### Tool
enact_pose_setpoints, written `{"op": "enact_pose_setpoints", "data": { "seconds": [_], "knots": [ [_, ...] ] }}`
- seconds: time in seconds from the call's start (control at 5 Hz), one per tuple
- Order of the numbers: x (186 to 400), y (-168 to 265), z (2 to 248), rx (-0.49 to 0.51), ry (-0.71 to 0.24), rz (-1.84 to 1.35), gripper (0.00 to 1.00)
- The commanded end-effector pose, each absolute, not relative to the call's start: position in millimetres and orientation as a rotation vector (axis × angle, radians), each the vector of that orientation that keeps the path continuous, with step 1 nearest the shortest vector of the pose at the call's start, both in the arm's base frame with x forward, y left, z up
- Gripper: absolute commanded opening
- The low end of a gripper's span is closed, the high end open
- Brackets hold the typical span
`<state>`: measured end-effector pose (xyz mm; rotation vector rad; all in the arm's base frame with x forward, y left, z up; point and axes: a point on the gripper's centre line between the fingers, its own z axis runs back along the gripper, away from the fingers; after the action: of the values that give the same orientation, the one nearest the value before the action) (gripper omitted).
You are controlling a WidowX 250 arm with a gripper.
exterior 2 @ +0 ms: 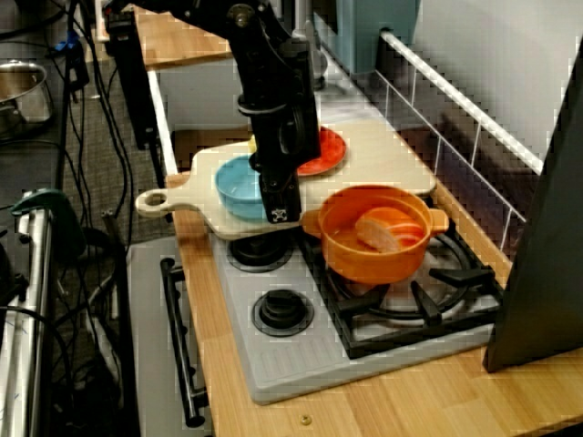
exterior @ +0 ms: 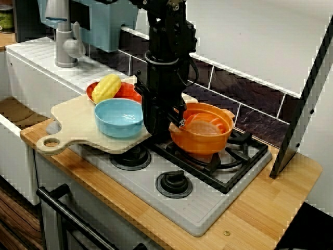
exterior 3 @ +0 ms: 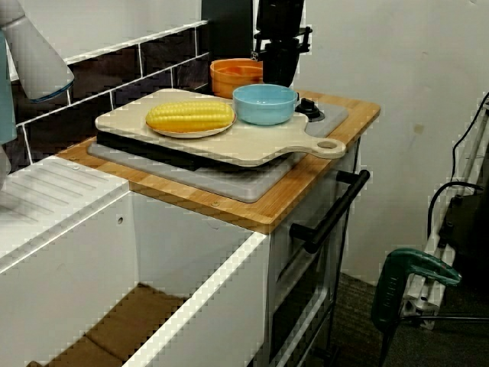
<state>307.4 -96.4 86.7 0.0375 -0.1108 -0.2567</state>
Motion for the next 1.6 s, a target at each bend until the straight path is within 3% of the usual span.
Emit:
{"op": "enact_pose_setpoints", "data": {
  "seconds": [0.0,0.6,1.4],
  "knots": [
    [315.8,-87.7,113.6,0.031,-0.181,-0.255,0.00],
    [305.8,-81.5,106.6,0.051,-0.176,-0.259,0.00],
    [307.9,-33.9,110.3,0.041,-0.173,-0.138,0.00]
  ]
}}
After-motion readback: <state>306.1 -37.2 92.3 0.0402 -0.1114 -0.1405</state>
